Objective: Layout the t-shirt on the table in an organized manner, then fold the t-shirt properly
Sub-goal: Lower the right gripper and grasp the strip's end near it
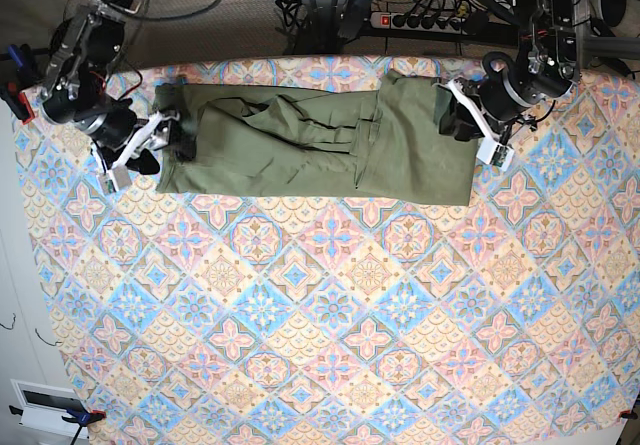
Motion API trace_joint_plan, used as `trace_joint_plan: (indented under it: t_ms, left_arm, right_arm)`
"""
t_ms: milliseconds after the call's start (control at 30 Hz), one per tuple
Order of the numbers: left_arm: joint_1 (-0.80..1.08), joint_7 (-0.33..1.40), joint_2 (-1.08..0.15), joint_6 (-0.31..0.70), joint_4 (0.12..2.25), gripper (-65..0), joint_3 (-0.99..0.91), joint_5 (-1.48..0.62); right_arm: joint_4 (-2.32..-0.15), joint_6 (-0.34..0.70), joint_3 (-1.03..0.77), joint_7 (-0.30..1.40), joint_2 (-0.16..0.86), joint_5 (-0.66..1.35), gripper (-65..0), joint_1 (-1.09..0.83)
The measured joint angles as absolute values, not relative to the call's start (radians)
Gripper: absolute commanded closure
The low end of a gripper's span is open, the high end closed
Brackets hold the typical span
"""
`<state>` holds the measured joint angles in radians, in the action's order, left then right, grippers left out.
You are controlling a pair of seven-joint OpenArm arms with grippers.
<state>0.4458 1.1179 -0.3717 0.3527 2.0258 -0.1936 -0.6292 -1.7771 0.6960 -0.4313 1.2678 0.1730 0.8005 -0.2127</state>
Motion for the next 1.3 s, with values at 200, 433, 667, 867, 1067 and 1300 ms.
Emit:
trace_joint_plan:
  t_ms: [200, 433, 667, 867, 1067, 1300]
  left_arm:
    - [0.445, 1.118, -0.372, 0.353, 2.026, -16.2, -0.194, -0.629]
    - [0.443, 1.118, -0.372, 0.352, 2.026, -16.2, -0.194, -0.629]
    - [0.44, 1.118, -0.373, 0.353, 2.026, -16.2, -0.194, -0.63]
    - [0.44, 1.118, -0.374, 0.353, 2.026, -16.2, -0.194, -0.63]
    - [0.439, 1.118, -0.374, 0.353, 2.026, -16.2, -0.194, -0.63]
    - [0.438, 1.118, -0.374, 0.353, 2.026, -16.2, -0.194, -0.63]
  right_arm:
    - [-1.765, 0.695, -0.43, 1.266, 0.111, 0.652, -46.0, -0.227]
    - [-1.765, 0.696, -0.43, 1.224, 0.116, 0.608, -46.0, -0.223]
    - [-1.7, 0.696, -0.431, 1.231, 0.116, 0.598, -46.0, -0.172]
    - [-1.654, 0.695, -0.431, 1.225, 0.116, 0.604, -46.0, -0.16]
    - [-1.613, 0.695, -0.431, 1.219, 0.116, 0.609, -46.0, -0.154]
    - [-1.536, 0.703, -0.432, 1.194, 0.122, 0.636, -46.0, -0.154]
